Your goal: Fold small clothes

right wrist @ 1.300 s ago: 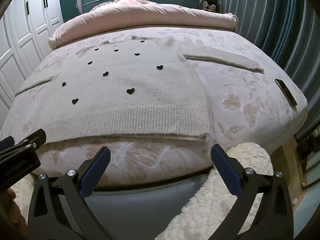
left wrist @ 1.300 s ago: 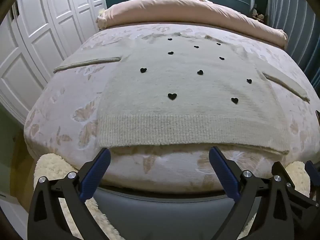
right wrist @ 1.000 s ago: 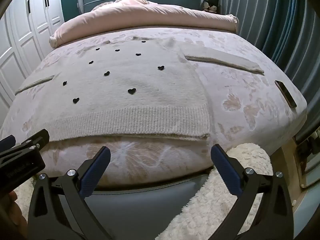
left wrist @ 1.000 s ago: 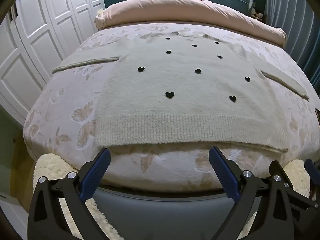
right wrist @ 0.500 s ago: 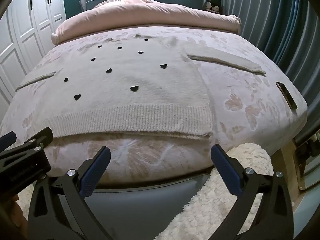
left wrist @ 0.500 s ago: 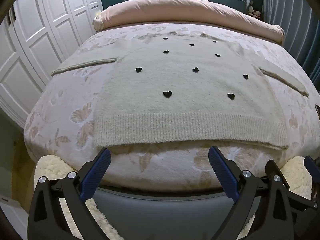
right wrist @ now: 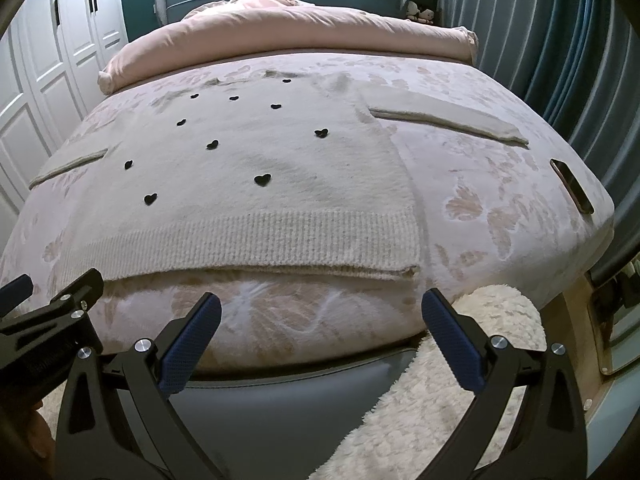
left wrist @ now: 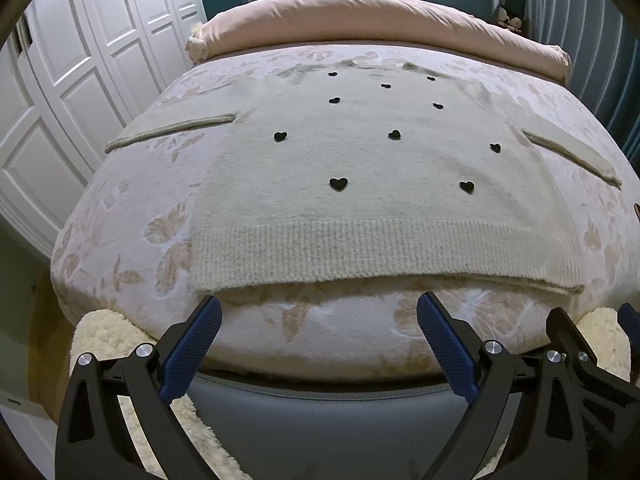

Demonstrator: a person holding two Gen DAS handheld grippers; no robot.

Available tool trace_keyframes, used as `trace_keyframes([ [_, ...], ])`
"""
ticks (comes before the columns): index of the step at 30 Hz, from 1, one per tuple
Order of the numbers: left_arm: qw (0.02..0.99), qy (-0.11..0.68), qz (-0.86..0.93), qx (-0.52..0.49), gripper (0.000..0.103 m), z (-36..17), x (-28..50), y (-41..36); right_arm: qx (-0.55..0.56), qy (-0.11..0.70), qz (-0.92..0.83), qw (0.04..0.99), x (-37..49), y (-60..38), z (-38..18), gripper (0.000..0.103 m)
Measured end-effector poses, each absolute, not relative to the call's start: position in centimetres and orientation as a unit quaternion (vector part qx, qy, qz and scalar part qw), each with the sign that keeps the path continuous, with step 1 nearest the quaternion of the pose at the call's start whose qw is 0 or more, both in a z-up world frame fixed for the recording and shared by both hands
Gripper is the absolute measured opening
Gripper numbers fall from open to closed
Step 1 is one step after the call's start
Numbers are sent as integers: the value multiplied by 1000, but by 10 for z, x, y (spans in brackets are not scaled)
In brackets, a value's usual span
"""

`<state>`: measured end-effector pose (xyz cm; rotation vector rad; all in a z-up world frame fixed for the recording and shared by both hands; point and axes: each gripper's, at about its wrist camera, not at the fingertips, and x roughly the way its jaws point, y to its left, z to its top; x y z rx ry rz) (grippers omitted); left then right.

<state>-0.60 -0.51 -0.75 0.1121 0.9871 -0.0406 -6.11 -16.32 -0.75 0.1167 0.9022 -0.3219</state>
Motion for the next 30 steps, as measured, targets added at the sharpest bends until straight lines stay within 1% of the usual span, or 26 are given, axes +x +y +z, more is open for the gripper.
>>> trace_keyframes([
  [30, 878, 476, -16, 54, 94, -10, -6, -6, 56, 436, -155, 885, -61, -162, -10, 98],
])
